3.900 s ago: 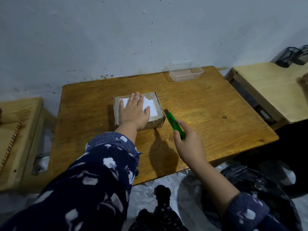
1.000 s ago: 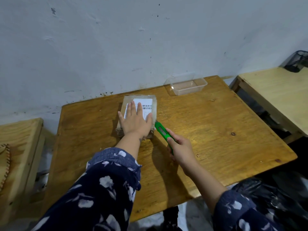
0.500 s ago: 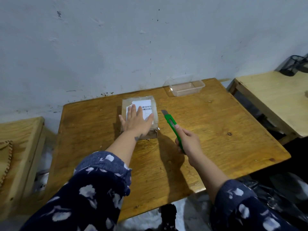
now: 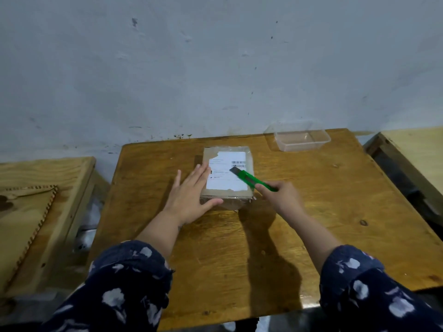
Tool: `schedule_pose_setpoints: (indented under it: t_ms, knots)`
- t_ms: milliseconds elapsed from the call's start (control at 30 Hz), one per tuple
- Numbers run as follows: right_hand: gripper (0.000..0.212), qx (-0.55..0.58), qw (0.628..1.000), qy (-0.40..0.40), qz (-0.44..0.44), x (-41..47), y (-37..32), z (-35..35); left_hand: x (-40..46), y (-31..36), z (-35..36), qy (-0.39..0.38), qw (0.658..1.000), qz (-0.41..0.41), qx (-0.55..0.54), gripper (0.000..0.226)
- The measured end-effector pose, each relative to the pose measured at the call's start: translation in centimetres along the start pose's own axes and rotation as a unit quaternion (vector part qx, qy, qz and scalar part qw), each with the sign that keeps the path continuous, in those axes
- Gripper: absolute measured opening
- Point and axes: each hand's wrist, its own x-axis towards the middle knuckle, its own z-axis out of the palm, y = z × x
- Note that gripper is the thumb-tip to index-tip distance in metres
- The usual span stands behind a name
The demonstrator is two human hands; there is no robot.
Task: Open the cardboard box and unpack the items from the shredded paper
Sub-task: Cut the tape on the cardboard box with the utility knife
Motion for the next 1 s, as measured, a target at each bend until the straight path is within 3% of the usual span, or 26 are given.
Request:
schedule_pose_setpoints:
  t_ms: [300, 567, 1000]
  knots:
    - [0.038, -0.251, 0.96, 0.014, -0.123, 1.8, -1.3, -1.6, 1.7, 2.6, 1.0, 0.029, 0.995, -0.053, -0.077, 0.096]
    - [0.038, -0.316, 0.901, 0.059, -0.291, -1.1, -2.6, 0.3, 1.8, 1.3, 0.4, 0.007, 1.0, -0.024, -0.012, 0.094]
    - [0.038, -0.399, 0.853, 0.084, -0.325, -1.2, -2.5, -0.2, 1.6, 1.8, -0.2, -0.011, 1.0, -0.024, -0.006, 0.094]
